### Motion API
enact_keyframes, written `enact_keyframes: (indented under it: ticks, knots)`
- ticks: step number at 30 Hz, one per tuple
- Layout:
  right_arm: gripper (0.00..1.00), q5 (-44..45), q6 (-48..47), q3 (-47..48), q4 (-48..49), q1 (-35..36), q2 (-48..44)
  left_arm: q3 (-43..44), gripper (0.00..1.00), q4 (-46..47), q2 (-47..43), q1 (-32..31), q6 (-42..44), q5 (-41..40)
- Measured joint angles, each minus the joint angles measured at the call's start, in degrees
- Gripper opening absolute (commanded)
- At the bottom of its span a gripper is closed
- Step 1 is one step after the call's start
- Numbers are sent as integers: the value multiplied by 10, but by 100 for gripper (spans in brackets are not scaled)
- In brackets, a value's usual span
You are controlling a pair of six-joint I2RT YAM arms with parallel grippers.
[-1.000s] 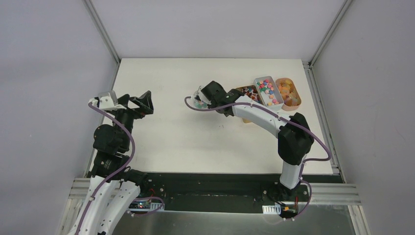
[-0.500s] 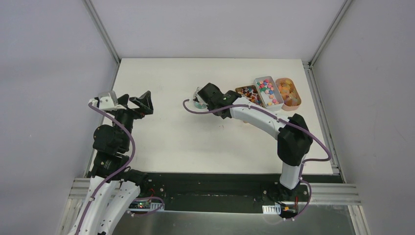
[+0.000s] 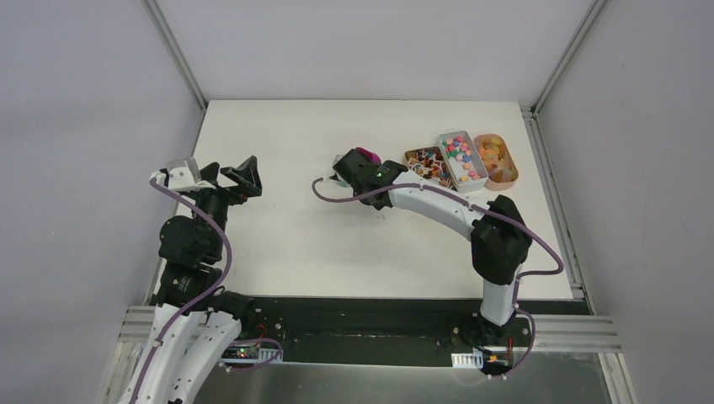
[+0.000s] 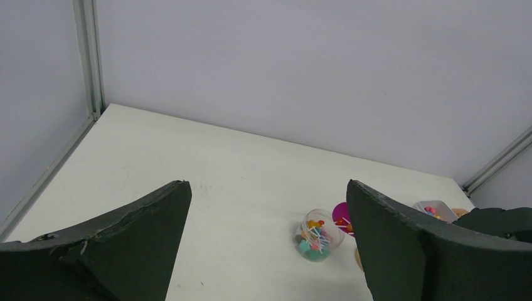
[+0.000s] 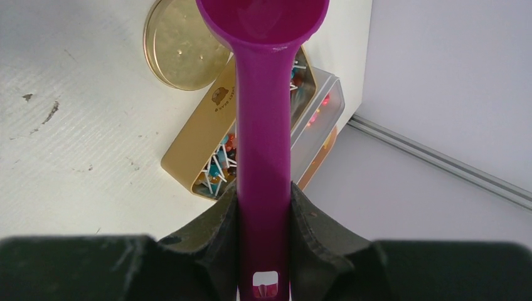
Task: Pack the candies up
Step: Place the fake candies in the packing bottle.
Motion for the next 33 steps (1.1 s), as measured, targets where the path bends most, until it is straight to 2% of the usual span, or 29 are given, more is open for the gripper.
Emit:
enact_keyframes:
  ticks: [15,33]
  knots:
    - [0,58,-25,0,7,15,2,0,99,0,0,0,1,-1]
    - [0,83,-42,0,13,24,17,0,99,0,-3,0,2,-1]
